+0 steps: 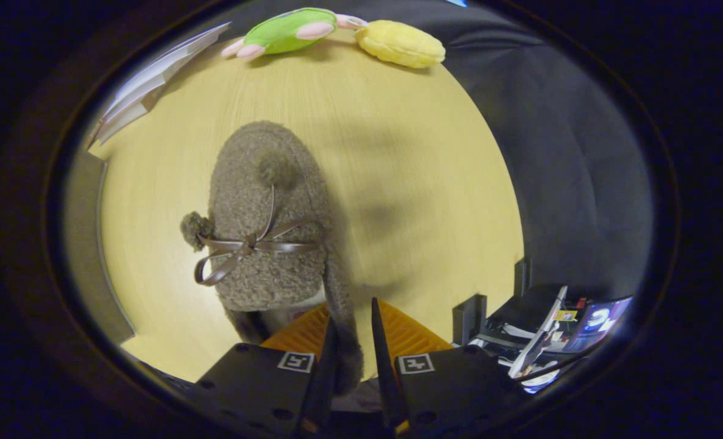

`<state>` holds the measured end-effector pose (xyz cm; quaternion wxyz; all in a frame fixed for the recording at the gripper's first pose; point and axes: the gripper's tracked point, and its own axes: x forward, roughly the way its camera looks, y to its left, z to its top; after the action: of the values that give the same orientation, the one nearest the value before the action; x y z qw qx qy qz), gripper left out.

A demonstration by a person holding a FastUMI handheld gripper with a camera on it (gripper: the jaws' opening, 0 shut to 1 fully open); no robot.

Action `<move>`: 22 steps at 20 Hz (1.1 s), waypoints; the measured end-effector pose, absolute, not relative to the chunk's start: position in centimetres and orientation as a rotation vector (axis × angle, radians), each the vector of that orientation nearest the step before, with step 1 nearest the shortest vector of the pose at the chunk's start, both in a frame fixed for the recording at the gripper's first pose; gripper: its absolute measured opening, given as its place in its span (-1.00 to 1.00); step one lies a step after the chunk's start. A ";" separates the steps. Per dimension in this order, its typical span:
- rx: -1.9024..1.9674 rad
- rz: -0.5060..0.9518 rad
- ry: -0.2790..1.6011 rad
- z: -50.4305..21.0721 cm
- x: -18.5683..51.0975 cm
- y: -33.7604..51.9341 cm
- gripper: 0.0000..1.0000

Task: Open the storage box then place both shoes into the box .Put the left shoe in first, then the right shoe, with the right side of both shoes facing outward in a uniform manner.

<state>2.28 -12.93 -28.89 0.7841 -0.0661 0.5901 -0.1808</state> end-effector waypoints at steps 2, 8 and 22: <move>-0.110 -0.377 1.277 -29.1 2.3 -12.5 -0.43; -0.156 -0.356 1.278 -29.3 2.1 -12.3 -0.91; -0.208 -0.503 1.204 -20.7 -0.9 -7.6 -0.92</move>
<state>-0.90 -7.56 -20.69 0.7896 -0.0965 0.5592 -0.2335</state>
